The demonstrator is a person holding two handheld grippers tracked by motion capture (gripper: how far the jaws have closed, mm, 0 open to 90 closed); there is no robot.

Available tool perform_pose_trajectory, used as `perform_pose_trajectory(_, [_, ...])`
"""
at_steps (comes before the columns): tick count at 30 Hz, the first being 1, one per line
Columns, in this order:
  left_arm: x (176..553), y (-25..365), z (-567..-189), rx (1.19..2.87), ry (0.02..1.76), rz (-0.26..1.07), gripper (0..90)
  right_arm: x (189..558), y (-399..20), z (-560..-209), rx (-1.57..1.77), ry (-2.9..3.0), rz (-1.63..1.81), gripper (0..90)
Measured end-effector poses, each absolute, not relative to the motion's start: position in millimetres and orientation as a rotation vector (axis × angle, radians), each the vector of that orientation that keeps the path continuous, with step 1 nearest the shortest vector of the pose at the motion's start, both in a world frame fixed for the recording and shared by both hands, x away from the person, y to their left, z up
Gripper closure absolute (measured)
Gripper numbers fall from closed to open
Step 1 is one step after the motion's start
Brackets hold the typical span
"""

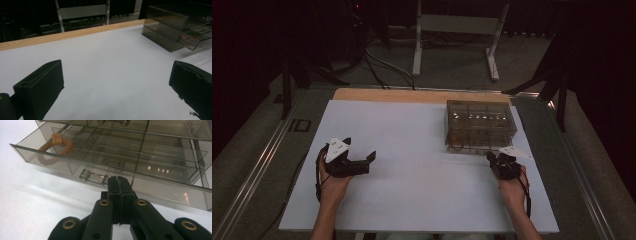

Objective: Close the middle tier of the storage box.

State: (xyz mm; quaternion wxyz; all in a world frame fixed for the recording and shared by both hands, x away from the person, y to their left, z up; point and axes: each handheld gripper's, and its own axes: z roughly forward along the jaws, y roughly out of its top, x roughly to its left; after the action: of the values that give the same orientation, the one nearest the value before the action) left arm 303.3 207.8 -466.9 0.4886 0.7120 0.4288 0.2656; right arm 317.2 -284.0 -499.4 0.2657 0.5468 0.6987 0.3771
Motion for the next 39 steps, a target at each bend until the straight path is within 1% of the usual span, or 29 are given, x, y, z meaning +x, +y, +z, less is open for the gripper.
perform_pose_trajectory(39, [302.9, 209.4, -466.4, 1.725, 1.044, 0.647, 1.1, 345.5, -285.1, -496.9, 1.533, 1.825, 1.015, 90.0])
